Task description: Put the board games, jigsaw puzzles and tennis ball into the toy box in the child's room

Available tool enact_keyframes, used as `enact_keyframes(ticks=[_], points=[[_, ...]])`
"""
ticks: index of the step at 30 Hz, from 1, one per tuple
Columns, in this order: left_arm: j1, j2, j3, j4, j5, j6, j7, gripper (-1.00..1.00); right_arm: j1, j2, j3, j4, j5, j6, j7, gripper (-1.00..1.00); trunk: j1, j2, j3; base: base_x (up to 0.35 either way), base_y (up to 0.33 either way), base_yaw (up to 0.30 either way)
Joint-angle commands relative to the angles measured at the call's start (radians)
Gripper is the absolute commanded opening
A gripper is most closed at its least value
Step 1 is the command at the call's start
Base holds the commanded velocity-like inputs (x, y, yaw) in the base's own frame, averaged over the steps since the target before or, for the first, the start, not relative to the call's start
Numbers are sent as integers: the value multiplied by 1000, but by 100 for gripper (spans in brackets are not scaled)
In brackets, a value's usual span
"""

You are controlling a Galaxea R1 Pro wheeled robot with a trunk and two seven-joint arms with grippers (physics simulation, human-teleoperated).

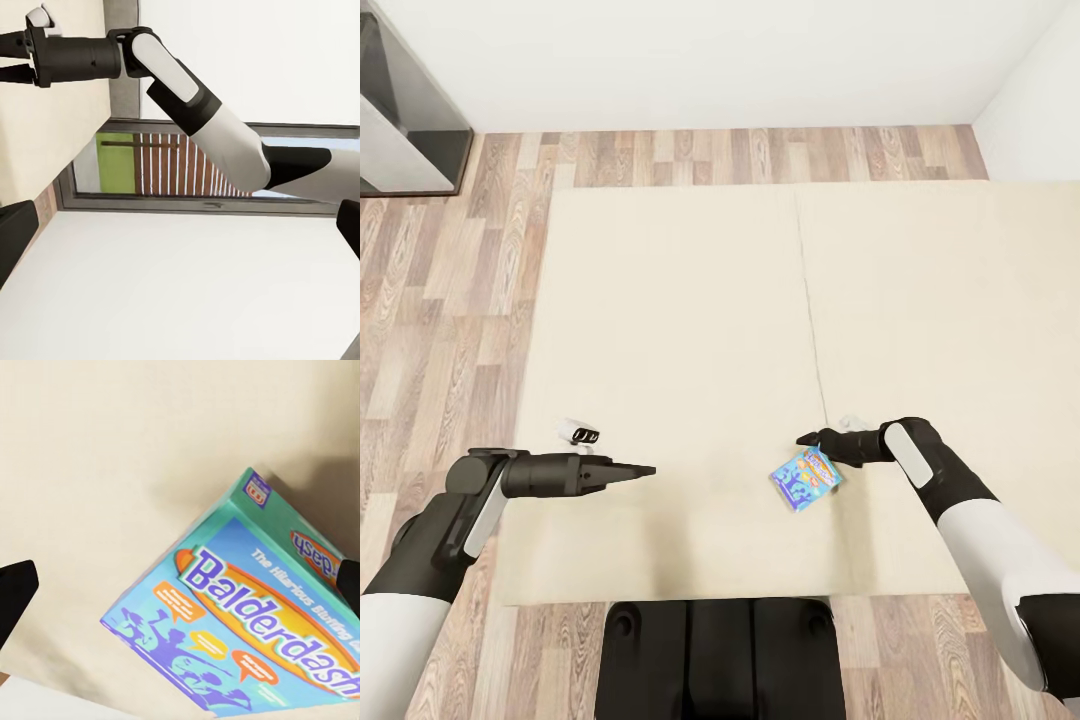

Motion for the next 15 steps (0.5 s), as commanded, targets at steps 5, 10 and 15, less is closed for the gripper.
enact_keyframes(ticks=[5,10,15], points=[[0,1,-2,0,1,11,-4,100,-1,0,3,0,10,2,10,100,1,-2,-1,0,32,0],[0,1,-2,0,0,11,-4,100,-1,0,3,0,10,2,10,100,1,-2,-1,0,147,0],[0,1,-2,0,1,11,-4,100,-1,1,3,0,10,2,10,100,1,-2,-1,0,149,0]])
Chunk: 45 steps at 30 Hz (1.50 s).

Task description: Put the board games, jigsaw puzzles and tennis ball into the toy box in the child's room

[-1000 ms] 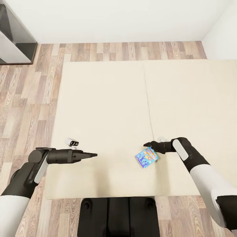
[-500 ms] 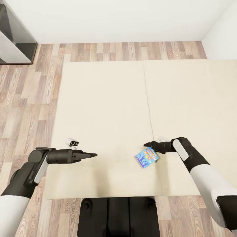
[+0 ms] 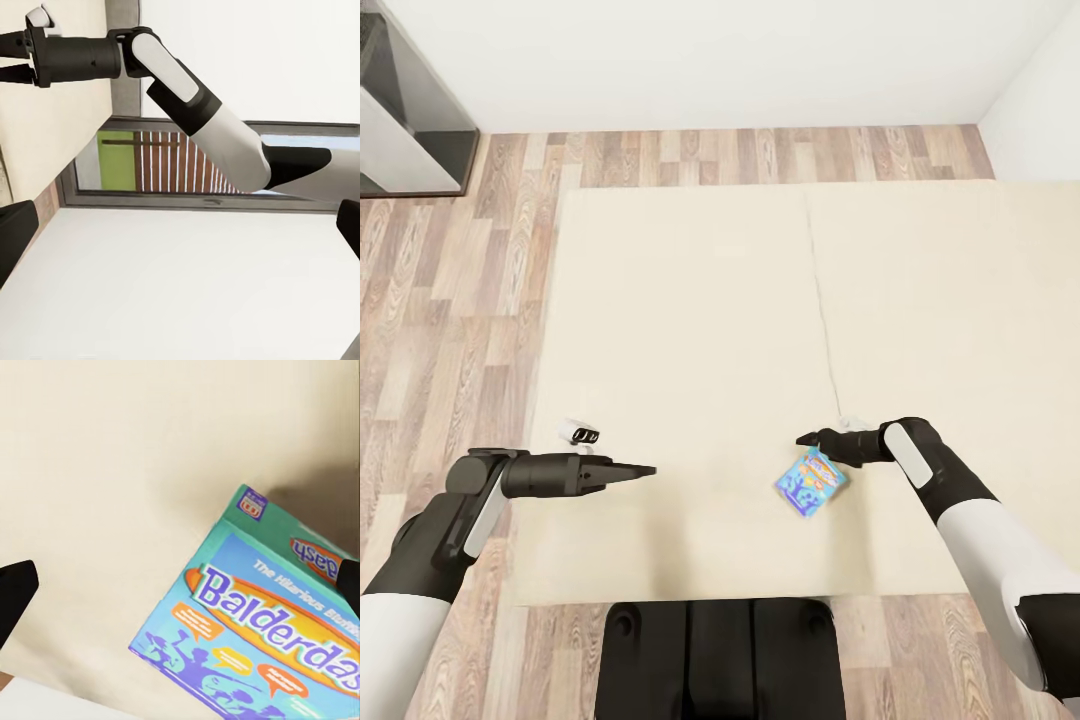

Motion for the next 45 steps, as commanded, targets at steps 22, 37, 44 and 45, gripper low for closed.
enact_keyframes(ticks=[22,37,44,45], points=[[-1,1,-2,1,1,11,-4,100,0,-2,2,0,10,2,10,100,1,-2,-1,0,45,0],[-1,1,-2,0,1,11,-4,100,0,-2,2,0,10,3,11,100,1,-2,-1,0,20,0],[0,2,-2,0,1,11,-4,100,0,-2,2,0,10,3,11,100,1,-2,-1,-30,159,0],[0,2,-2,0,1,11,-4,100,0,-2,2,0,10,3,11,100,1,-2,-1,-19,94,0]])
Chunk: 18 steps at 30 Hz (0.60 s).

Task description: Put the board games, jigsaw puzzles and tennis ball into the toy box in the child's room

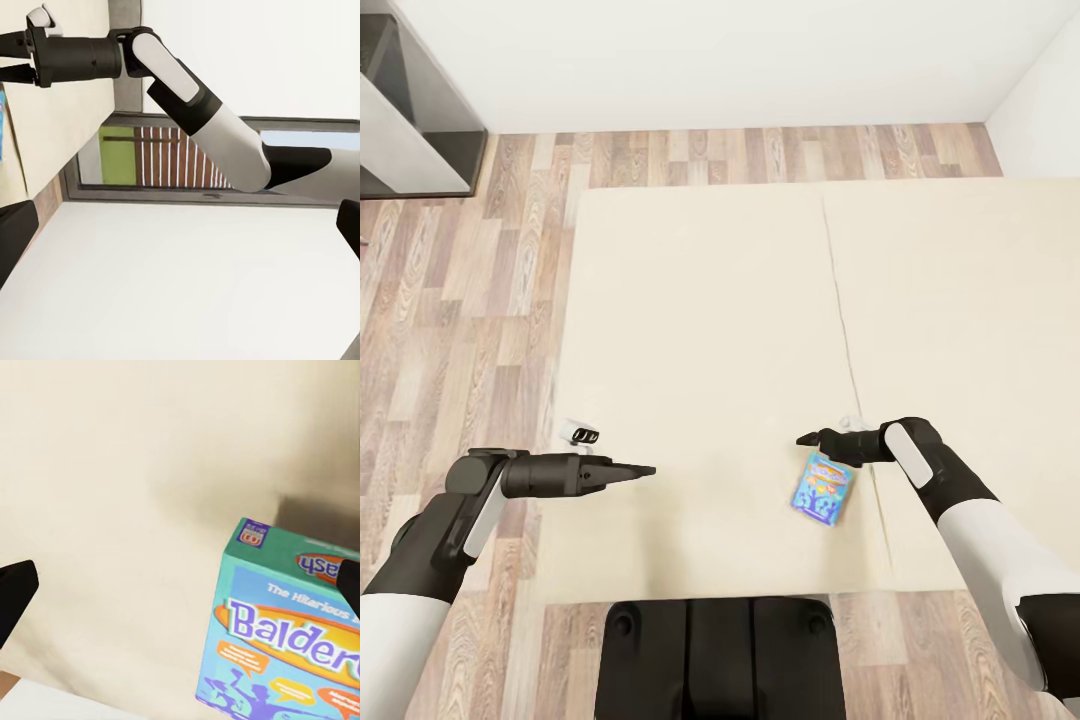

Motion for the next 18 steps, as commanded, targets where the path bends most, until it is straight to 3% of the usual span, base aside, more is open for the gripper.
enact_keyframes(ticks=[1,18], points=[[0,1,-2,0,1,11,-4,100,0,-1,3,0,10,2,9,100,1,-2,-1,-12,60,0],[1,1,-2,0,1,11,-4,100,-2,-6,0,0,9,-2,6,100,1,-2,-1,-2,12,0]])
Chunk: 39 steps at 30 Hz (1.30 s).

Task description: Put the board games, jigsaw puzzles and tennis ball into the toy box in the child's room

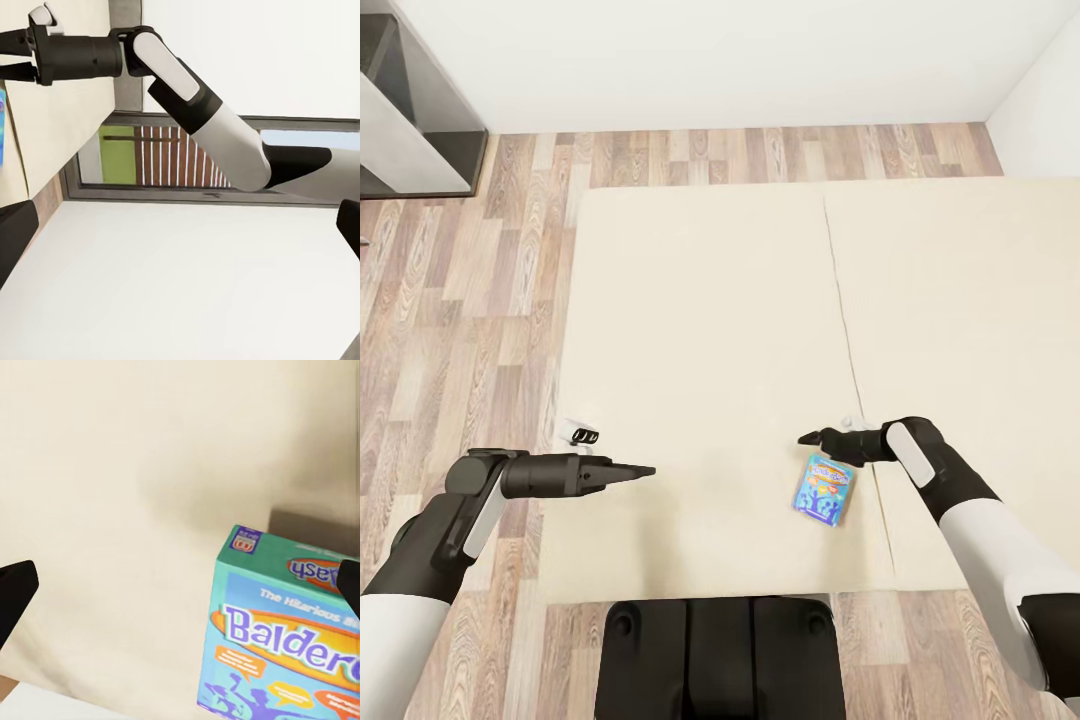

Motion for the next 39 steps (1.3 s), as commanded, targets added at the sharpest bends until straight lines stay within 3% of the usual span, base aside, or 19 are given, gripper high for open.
enact_keyframes(ticks=[1,9,30,39], points=[[0,1,-2,0,1,11,-4,100,-1,-1,2,0,10,1,10,100,1,-2,-1,0,0,0],[0,1,-2,0,1,11,-4,100,-2,-10,1,-10,11,2,11,100,1,-2,-1,0,0,0],[0,1,-2,0,1,11,-4,100,3,-109,0,-83,8,54,12,100,1,-2,-1,0,0,0],[0,1,-2,0,1,11,-4,100,34,-147,0,-83,9,72,12,100,1,-2,-1,0,0,0]])
